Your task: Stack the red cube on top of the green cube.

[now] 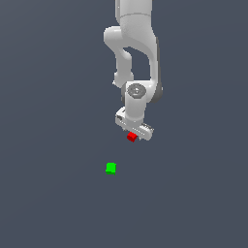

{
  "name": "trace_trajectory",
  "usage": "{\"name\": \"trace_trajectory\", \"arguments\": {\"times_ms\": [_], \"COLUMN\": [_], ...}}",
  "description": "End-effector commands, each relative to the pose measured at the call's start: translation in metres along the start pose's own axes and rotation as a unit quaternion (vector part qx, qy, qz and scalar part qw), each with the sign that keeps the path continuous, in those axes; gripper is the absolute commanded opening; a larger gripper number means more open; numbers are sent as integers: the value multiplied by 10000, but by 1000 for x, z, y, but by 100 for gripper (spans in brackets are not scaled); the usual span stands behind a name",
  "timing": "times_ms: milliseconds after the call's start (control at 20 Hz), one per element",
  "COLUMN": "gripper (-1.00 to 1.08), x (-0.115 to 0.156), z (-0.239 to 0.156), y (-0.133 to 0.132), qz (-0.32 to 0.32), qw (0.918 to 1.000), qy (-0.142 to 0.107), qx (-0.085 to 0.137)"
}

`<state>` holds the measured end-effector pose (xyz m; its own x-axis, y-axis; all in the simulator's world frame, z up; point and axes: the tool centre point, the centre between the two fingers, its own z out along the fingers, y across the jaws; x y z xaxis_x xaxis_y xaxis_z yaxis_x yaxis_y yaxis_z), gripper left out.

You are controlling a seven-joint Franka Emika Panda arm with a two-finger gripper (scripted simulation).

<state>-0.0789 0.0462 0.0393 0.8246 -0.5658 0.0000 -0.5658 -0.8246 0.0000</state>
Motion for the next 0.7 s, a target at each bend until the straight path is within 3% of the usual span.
{"name": "trace_trajectory", "arguments": {"times_ms": [0,300,350,650], "gripper": [100,100,-100,-100], "x": [0,0,0,0], "z": [10,19,19,19], "y": [0,0,0,0], "qz": [-3,-6,-6,-6], "qw": [10000,10000,10000,10000], "qy": [0,0,0,0], "qx": [0,0,0,0]}}
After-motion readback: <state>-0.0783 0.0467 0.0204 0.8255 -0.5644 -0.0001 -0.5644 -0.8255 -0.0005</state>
